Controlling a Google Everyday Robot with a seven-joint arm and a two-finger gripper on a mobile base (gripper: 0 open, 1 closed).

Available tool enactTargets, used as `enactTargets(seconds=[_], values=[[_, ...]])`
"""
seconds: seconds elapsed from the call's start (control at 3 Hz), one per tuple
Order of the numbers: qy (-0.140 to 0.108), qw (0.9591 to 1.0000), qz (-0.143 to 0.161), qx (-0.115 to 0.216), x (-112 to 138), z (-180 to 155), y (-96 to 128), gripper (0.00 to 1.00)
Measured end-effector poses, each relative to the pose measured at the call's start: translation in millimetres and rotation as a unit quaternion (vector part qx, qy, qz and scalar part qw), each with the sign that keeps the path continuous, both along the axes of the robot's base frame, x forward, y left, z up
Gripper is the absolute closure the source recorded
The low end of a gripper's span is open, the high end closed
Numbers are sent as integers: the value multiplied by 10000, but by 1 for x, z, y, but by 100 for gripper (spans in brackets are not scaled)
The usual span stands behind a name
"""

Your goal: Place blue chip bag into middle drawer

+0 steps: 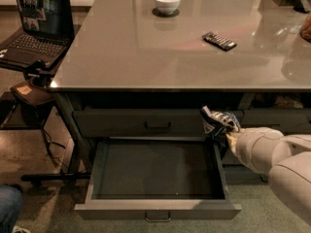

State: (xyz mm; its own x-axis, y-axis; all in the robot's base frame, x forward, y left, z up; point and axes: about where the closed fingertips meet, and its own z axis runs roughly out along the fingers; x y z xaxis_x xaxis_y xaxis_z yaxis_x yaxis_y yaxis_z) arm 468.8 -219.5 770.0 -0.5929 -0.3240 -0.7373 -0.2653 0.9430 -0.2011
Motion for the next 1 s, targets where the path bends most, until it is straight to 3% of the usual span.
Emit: enactTargets(seconds=[0.33,1.0], values=[[40,10000,32,-20,-1,-5,2,100],[676,9973,246,167,-8,-97,28,100]])
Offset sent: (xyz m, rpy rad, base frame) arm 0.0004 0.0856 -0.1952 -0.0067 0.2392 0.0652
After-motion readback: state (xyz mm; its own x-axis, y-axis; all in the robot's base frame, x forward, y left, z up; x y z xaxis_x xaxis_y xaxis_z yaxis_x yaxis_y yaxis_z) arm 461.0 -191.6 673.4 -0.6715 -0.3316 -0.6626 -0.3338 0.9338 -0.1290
